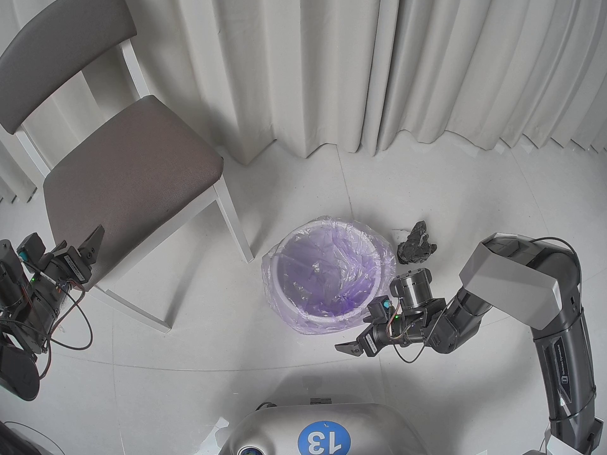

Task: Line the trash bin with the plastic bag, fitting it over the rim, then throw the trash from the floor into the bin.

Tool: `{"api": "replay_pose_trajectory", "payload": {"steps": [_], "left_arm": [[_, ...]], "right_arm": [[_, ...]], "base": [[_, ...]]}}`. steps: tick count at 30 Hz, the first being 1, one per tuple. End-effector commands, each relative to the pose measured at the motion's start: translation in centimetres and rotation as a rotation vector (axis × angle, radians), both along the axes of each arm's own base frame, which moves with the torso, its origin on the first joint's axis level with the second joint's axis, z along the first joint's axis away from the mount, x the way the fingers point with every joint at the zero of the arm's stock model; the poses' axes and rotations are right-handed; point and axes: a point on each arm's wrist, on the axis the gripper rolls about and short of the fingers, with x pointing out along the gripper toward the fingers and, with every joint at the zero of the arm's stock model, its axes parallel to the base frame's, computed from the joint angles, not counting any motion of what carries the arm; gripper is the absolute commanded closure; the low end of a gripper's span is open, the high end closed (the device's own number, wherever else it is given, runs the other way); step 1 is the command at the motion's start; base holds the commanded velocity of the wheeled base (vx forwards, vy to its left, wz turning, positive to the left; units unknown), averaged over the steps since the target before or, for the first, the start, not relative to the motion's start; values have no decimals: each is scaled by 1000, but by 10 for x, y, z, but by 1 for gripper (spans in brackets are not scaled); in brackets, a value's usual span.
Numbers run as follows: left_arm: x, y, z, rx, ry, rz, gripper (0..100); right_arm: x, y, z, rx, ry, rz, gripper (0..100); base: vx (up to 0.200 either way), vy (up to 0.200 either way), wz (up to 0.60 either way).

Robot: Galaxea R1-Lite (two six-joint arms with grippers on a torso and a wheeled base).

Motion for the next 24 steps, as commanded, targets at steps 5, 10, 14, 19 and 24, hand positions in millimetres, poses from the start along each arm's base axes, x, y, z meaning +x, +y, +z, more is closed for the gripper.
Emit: {"api": "replay_pose_trajectory", "payload": {"steps": [5,10,14,19,24], "left_arm": [[-8,-7,-5,63,33,-47,0],[-7,-17,-4,90,33,-103,0],[-8,-25,-5,92,34,-144,0],[-11,-23,3,117,0,-130,0],[-14,-22,1,122,12,-125,0]], "right_arm": [[-21,-7,39,2,-34,18,0],[-39,-18,65,-23,-85,53,0],[-47,-28,94,-7,-142,41,0],[-46,-44,108,-20,-171,21,0],[-25,-72,115,-46,-189,-53,0]], "base": [[0,0,0],[0,0,0],[0,0,0],[0,0,0],[0,0,0]]}}
